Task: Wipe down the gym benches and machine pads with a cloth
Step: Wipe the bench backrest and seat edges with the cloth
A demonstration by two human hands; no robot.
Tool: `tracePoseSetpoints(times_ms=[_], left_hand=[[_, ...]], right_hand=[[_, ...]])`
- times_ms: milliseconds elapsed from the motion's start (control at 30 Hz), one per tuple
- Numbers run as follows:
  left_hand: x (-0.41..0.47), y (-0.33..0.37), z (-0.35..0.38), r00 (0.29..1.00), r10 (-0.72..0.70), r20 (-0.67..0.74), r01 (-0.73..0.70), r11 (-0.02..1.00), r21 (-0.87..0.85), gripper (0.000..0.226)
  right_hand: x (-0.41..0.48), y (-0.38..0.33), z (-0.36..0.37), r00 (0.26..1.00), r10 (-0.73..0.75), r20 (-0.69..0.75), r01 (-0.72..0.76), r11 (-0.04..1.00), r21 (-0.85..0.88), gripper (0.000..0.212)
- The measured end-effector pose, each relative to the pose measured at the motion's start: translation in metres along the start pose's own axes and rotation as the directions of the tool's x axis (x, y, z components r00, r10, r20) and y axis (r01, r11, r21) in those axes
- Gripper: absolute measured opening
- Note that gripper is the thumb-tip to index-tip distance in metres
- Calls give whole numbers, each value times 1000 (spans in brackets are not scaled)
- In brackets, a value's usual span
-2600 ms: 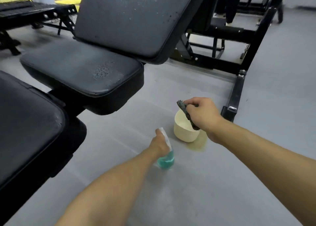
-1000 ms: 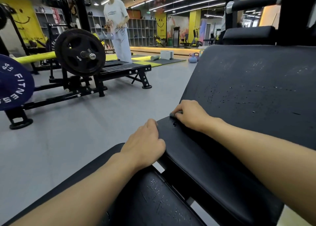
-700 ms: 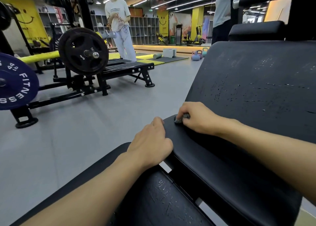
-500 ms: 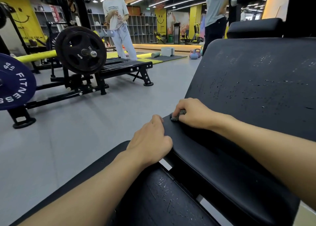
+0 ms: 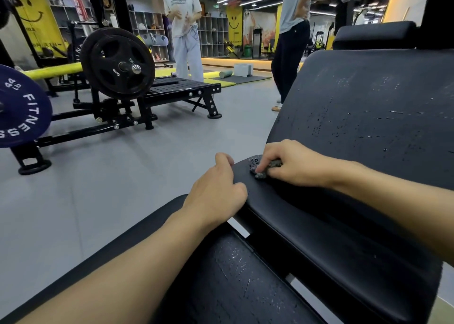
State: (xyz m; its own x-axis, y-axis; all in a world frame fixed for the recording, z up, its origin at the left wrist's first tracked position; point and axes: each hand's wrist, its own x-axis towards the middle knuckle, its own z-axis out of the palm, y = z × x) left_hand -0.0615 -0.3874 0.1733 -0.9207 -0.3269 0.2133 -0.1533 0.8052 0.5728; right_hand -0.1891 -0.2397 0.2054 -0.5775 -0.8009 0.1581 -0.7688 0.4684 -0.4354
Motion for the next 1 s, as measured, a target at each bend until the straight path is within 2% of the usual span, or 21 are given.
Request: tracePoseSetpoints(times_ms=[167, 367, 533, 700, 900, 1000], left_hand=[[-3, 1, -2, 1000, -4, -8, 3, 999, -34, 34], [-1, -1, -1, 1000, -7, -26, 4, 994, -108, 32], [-2, -1, 1, 999, -42, -34, 37, 988, -152, 30], [1, 1, 2, 994, -60, -93, 39, 977, -210, 24], [-1, 4, 1, 985, -95, -141, 49, 952, -301, 36], [2, 1, 1, 981, -118, -157, 51, 925, -376, 34]], right_hand=[[38, -7, 12, 997, 32, -73, -36, 998, -51, 27], [3, -7, 2, 997, -74, 13, 75, 995, -68, 23], [36, -18, 17, 995, -14, -94, 7, 997, -81, 26], [6, -18, 6, 996, -75, 52, 75, 997, 8, 27], [35, -29, 18, 999, -39, -20, 39, 999, 8, 31], [17, -28, 13, 995, -83, 47, 83, 996, -9, 39]])
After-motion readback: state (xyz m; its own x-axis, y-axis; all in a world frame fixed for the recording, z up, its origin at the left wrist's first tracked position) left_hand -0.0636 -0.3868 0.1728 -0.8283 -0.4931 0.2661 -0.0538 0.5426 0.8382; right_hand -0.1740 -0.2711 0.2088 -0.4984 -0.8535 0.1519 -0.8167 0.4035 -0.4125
